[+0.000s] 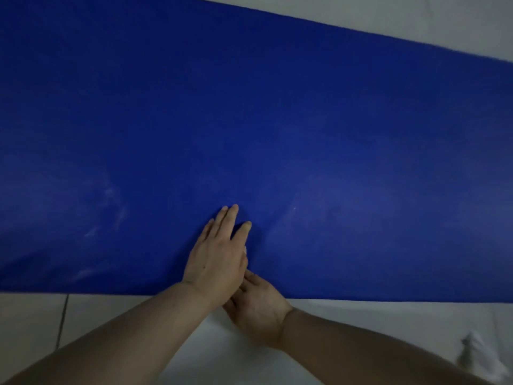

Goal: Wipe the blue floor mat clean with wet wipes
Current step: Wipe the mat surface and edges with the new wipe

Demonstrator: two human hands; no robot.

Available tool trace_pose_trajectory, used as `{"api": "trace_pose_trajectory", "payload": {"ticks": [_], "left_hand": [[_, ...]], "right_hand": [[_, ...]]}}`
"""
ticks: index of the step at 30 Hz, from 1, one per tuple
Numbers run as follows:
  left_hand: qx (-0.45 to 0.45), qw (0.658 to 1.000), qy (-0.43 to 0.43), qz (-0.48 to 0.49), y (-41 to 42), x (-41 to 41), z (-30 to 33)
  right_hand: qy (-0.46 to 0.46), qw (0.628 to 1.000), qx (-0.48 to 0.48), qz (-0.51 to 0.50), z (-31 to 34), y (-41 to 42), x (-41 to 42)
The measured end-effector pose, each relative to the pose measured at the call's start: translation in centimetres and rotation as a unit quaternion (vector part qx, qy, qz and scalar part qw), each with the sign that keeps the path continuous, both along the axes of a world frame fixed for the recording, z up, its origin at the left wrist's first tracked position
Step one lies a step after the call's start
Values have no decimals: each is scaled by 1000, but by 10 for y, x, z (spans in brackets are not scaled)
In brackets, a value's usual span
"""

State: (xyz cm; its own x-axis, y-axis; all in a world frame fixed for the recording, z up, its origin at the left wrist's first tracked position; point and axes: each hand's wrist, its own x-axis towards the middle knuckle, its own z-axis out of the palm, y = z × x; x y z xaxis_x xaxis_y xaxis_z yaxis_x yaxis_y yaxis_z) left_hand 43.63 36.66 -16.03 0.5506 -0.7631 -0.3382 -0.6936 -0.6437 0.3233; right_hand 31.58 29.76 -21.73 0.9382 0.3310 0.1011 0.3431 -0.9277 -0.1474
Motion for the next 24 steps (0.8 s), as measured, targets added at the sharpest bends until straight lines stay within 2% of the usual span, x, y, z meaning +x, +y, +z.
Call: {"api": "trace_pose_trajectory", "payload": {"ticks": [5, 8, 11, 16, 20, 24], "left_hand": [[43, 999, 6, 28, -27, -23, 3], [64, 998, 2, 20, -41, -33, 4], [82, 997, 6, -3, -55, -42, 5], [132, 989, 33, -66, -75, -58, 3], [204, 973, 42, -96, -84, -53, 9], [247, 964, 50, -86, -98, -55, 17]], "right_hand": [[41, 998, -48, 10, 6, -29, -23], [53, 998, -31, -16, 6, -46, -40], [49, 998, -25, -41, 7, -74, -65], [102, 989, -105, -18, 15, -128, -102], [134, 988, -70, -40, 16, -130, -102], [189, 978, -80, -35, 23, -131, -99]]}}
